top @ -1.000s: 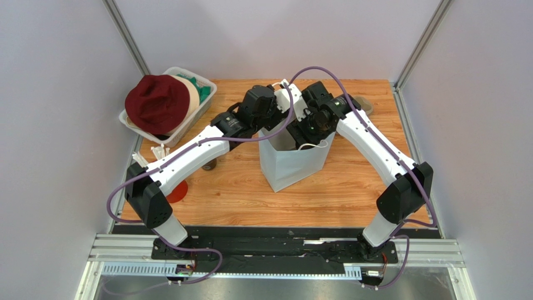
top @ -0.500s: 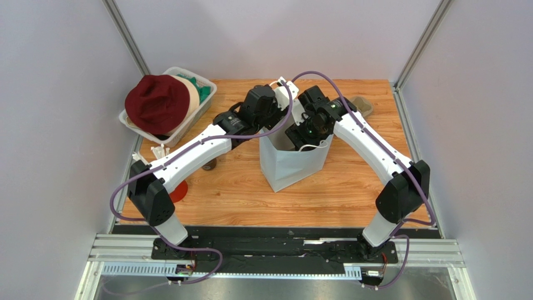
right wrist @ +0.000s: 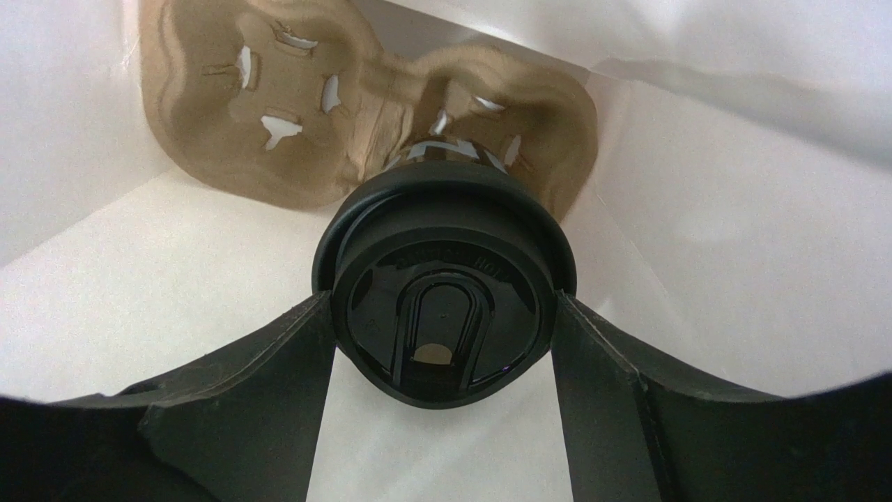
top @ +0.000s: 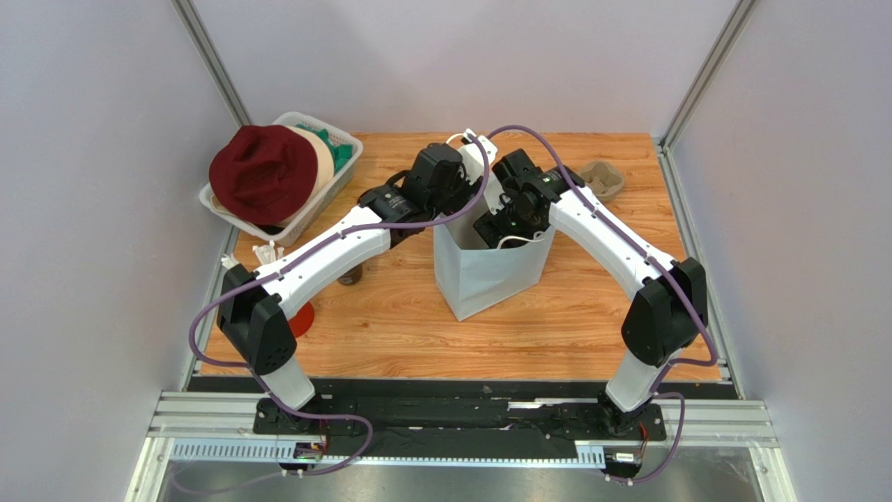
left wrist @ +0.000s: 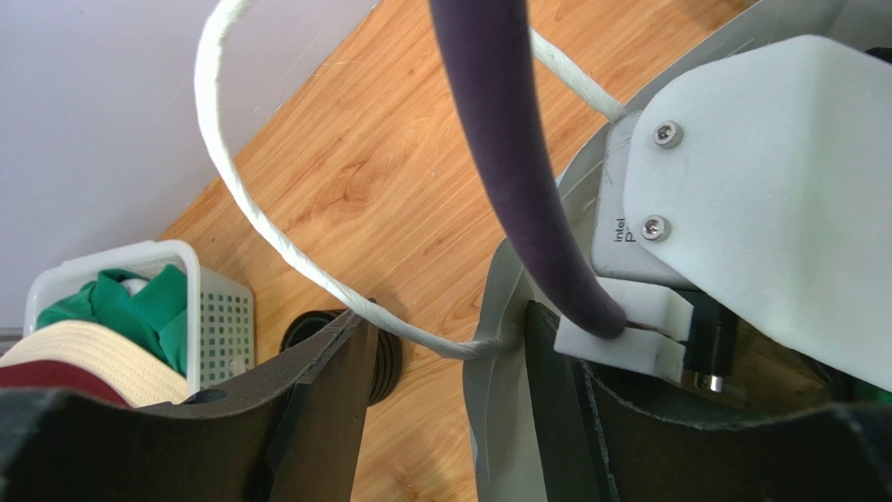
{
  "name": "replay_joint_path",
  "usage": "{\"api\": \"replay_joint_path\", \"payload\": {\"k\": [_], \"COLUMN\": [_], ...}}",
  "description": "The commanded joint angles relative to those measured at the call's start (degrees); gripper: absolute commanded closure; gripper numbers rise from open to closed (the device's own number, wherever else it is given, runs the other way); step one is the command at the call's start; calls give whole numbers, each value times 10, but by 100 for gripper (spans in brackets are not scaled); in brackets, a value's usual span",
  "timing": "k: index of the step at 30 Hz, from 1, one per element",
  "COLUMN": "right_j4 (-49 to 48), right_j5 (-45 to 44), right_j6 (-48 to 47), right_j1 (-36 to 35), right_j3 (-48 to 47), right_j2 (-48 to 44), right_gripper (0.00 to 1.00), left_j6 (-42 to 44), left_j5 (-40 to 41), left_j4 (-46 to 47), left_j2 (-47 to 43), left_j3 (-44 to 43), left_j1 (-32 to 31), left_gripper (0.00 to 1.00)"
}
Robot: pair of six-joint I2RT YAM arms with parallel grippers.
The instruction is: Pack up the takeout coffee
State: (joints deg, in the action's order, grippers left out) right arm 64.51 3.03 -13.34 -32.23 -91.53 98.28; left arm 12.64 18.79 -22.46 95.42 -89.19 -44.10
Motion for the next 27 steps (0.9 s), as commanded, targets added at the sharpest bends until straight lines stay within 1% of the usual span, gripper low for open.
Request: {"api": "replay_joint_path", "payload": {"k": [1, 14, 27], "right_j4": [-9, -44, -54], "right_j5": [0, -1, -17], "right_j6": [-11, -9, -11], "right_j1": [-7, -15, -16], "right_j3": [7, 60, 72], "right_j2": [12, 11, 12], "right_gripper": [81, 81, 79], "left_j6": [-18, -13, -9], "left_j5": [-2, -6, -9], "left_j4": [17, 22, 22], "left_j2": [-19, -36, -44], "left_j3": [-5, 15, 22], "left_j1": [4, 4, 4], "left_gripper": [37, 37, 37]}}
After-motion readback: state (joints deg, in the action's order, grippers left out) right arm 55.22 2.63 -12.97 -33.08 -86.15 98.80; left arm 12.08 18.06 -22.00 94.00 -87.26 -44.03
